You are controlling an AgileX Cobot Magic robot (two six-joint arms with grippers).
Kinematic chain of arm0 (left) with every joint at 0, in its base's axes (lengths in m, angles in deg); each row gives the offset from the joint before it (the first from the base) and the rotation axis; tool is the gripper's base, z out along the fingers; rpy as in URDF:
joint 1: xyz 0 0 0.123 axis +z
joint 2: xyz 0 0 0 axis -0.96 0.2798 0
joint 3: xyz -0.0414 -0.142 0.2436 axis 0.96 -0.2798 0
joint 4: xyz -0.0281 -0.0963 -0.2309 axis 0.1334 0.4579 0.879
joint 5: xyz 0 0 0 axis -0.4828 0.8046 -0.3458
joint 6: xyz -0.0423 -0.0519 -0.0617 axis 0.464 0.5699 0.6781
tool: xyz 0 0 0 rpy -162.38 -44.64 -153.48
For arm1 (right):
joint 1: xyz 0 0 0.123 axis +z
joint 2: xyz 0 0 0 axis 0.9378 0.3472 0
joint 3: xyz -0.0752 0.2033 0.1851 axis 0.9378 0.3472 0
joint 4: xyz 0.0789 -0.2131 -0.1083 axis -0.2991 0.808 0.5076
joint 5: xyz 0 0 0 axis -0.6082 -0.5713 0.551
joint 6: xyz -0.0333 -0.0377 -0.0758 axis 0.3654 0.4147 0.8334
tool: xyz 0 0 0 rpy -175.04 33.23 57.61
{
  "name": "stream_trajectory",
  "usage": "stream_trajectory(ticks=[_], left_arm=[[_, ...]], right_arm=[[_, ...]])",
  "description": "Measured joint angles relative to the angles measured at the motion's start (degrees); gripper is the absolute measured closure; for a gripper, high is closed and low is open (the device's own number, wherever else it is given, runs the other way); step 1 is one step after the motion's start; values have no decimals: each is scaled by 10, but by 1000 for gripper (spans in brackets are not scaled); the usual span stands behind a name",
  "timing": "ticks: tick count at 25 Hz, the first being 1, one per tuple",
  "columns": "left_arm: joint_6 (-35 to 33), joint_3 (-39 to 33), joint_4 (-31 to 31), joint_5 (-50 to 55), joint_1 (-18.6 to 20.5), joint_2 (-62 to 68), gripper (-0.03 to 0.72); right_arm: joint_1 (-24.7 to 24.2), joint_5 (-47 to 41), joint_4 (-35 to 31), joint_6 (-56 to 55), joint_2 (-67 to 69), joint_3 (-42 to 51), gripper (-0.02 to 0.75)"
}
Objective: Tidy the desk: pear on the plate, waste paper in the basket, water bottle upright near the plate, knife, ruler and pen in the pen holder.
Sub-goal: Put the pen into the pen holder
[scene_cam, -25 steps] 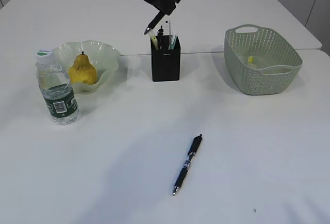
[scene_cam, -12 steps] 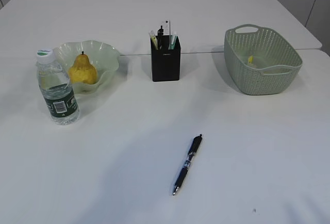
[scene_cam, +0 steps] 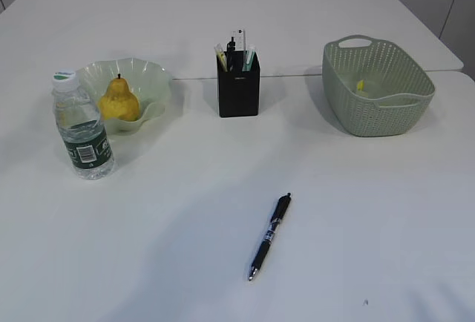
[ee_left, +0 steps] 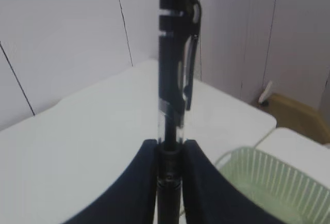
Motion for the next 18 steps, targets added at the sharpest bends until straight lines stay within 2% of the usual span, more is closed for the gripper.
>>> stream_trajectory(ticks=[5,13,18], left_arm=[[0,0,33,-43,-11,-1,600],[0,-2,39,-113,-52,-1,600],[0,-67,39,-202,-73,-1,600]], right_arm=[[0,0,0,0,0,0,439],[0,0,0,0,0,0,438],[0,0,4,0,0,0,438]])
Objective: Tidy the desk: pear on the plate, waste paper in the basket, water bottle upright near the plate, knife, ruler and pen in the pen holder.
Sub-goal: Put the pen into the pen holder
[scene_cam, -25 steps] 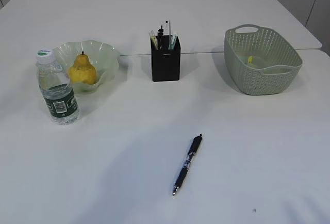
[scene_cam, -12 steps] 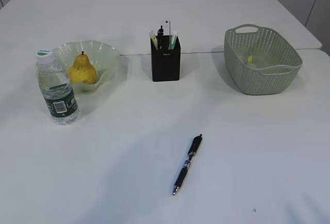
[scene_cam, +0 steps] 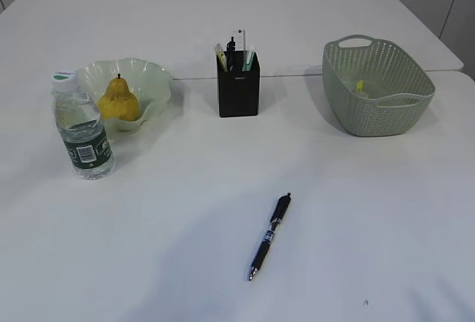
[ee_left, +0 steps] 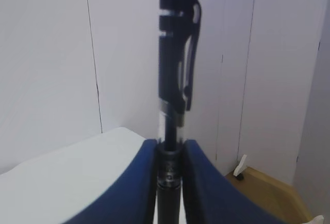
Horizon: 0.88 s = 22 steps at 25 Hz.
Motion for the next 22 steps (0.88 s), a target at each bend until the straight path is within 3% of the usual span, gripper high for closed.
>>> stream_trajectory(ticks=[5,12,22], left_arm=[[0,-89,-10,-104,-29,0,600],[-1,-200,-8,-203,-36,0,600],[-1,-229,-4,-201,13,10,600]], right_arm=[[0,0,21,0,0,0,439],[0,0,27,0,0,0,438],[0,0,28,0,0,0,439]])
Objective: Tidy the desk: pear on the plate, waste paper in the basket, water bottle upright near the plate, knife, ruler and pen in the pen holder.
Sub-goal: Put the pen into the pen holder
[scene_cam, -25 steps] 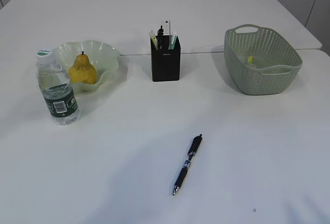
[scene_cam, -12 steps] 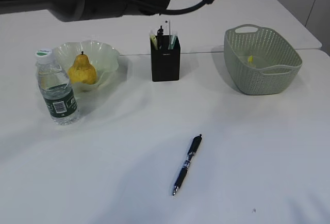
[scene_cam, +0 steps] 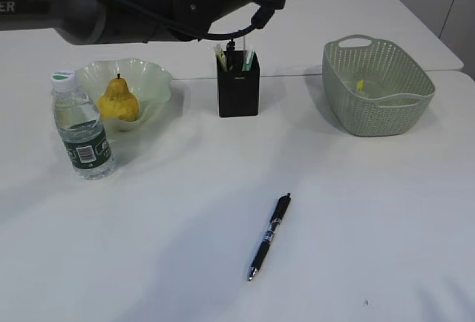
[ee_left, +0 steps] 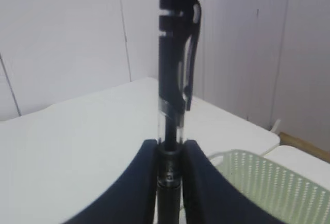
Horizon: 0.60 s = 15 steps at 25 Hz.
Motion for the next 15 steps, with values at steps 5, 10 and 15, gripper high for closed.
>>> stream_trajectory(ticks=[5,10,15], left_arm=[[0,-1,3,4,19,11,600],[0,-1,3,14,34,24,600],[0,-1,3,16,40,35,600]], right_arm=[[0,0,1,0,0,0,439],[0,0,1,0,0,0,438],[0,0,1,0,0,0,438]])
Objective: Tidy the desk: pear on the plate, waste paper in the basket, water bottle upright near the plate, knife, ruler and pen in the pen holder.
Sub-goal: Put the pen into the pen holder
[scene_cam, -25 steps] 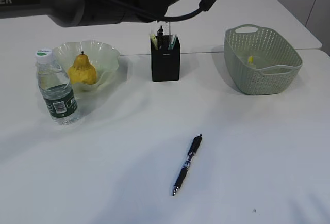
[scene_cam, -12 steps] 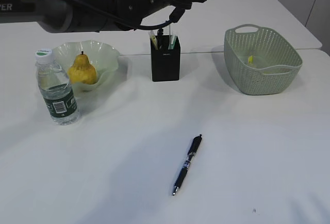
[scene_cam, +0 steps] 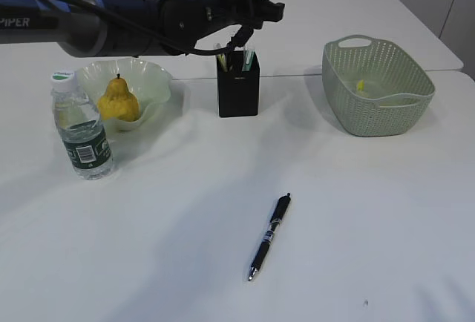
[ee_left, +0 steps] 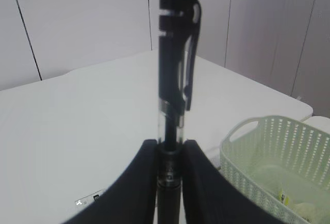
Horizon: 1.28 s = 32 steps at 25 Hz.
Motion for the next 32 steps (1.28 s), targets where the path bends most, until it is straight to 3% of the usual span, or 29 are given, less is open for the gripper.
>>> stream_trajectory(ticks=[32], left_arm=[[-1,0,3,-105,34,94,595]], right_arm=[[0,0,0,0,0,0,439]])
